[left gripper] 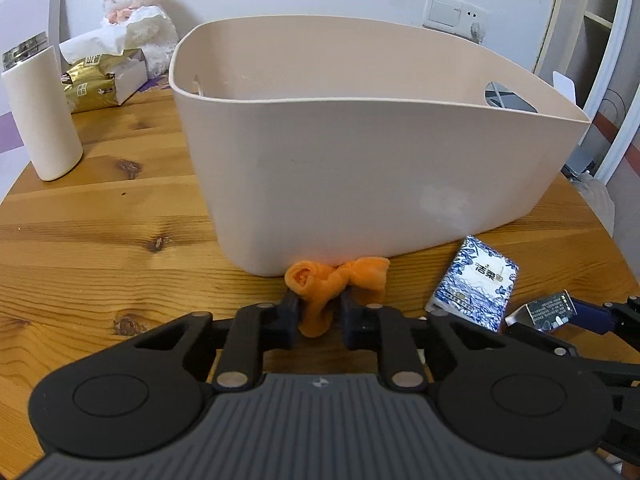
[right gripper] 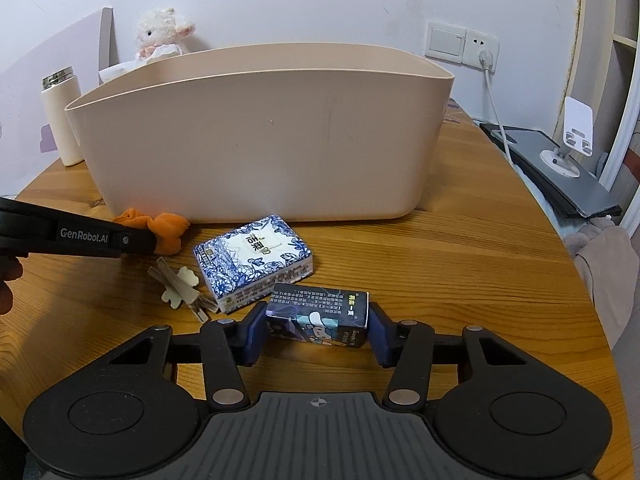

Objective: Organize objects
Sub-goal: 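Grasp the navy card box with the right gripper while the left grasps the orange sock, then carry the box and sock into the beige bin and open both grippers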

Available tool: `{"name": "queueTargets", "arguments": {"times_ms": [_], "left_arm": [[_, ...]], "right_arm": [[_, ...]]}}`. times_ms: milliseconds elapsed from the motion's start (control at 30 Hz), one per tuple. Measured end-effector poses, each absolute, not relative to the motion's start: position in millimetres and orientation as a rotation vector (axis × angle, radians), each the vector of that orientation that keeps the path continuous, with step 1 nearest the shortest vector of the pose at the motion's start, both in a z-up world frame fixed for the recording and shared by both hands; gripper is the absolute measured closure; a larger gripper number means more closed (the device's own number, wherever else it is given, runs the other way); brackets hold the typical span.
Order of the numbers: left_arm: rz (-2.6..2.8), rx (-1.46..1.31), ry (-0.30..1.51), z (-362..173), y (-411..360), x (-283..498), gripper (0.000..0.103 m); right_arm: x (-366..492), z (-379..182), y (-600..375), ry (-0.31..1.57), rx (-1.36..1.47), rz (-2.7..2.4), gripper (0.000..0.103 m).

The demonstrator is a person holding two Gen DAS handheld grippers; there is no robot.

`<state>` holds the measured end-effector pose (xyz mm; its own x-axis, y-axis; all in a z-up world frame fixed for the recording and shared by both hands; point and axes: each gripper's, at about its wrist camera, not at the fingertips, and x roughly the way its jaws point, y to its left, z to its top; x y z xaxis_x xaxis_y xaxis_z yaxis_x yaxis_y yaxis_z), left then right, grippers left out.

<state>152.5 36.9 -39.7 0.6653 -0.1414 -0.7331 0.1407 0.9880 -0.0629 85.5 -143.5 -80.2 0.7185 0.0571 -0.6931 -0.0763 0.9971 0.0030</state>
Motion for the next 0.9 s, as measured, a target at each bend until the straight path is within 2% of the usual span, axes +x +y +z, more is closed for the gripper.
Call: {"name": "queueTargets", "arguments": {"times_ms": [33, 67, 433, 900], "left_arm": [[-0.159, -0.001, 0.828, -40, 37, 152, 0.085], [-0.158, -0.001, 0.829, -40, 38, 152, 0.093], [-0.153, 0.019, 0.805, -28, 43, 133, 0.094], [-0.168, 0.0, 0.718, 25, 57, 101, 0.094]], "right_arm": [[85, -80, -144, 0.767, -0.026, 0.075, 0.055], [85, -80, -143, 0.768, -0.025, 0.076, 0.055], [70, -59, -143, 0.713, -0.036, 0.073, 0.055], [51, -7, -150, 0.572, -0.056, 0.049, 0.055]]}}
